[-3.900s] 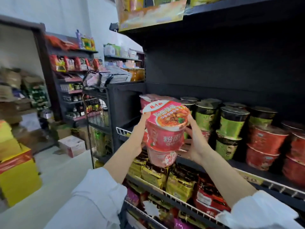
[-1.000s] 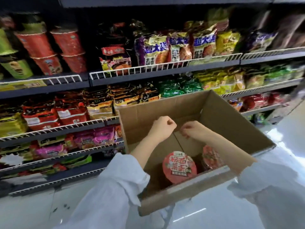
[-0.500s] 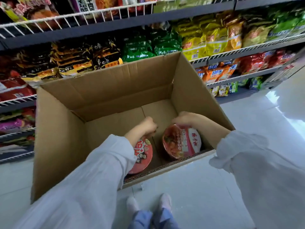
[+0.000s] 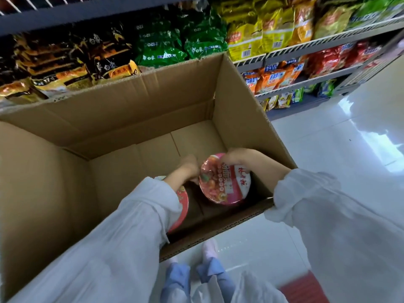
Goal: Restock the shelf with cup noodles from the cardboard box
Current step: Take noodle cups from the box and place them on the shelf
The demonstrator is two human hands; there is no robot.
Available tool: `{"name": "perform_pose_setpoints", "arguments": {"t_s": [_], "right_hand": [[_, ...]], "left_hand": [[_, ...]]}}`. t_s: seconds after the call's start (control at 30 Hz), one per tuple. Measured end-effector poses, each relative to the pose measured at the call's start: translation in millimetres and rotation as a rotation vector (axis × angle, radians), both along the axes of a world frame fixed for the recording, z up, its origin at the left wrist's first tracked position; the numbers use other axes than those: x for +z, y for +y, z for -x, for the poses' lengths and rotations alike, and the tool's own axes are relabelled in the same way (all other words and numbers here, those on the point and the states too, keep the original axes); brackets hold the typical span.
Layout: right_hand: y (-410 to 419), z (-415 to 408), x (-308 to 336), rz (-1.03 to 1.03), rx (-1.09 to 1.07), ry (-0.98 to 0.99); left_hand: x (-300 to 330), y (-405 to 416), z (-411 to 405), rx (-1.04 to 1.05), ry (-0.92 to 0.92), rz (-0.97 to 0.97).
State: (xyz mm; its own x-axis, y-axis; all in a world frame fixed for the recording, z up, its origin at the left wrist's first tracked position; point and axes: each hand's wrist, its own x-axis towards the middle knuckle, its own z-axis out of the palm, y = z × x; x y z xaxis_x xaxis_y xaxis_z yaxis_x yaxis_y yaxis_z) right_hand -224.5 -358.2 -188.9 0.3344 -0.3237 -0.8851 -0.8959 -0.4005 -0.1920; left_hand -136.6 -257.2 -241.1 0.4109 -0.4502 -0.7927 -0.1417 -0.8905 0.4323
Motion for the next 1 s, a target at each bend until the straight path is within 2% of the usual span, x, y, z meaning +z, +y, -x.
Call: {"name": "perform_pose_setpoints", "arguments": {"t_s": [0.1, 0.2, 0.27, 0.4, 0.57, 0.77, 0.87, 1.0], "right_hand": [[-4.2, -4.4, -4.4, 0.058, -0.179, -0.047], [3.4, -13.2, -14.4, -0.059, -0.348, -0.075], [6.4, -20.4, -23.4, -0.045, -0.429, -0.130], [4.5, -34.9, -15.1, 0.151, -0.418, -0.262], [7.7, -41.6, 22.2, 0.212, -0.393, -0.370], [38.8, -41.5, 54.0, 0.165, -0.350, -0.583], [59.0, -41.7, 51.2, 0.071, -0.253, -0.523], [70.1, -38.0, 34.2, -0.167, -0.150, -0.238]], "left_hand": [[6.6, 4.7, -21.3, 0.118, -0.027, 0.030], [7.0, 16.5, -43.8, 0.187, -0.091, 0.043], [8.9, 23.9, -53.0, 0.207, -0.123, 0.068], [21.3, 34.8, -65.1, 0.312, -0.087, 0.167], [62.6, 61.7, -81.5, 0.322, -0.053, 0.261], [106.4, 102.4, -85.0, 0.307, -0.212, 0.300], [102.7, 125.9, -77.6, 0.256, -0.283, 0.178], [83.6, 153.4, -63.0, 0.338, -0.100, 0.025]]}}
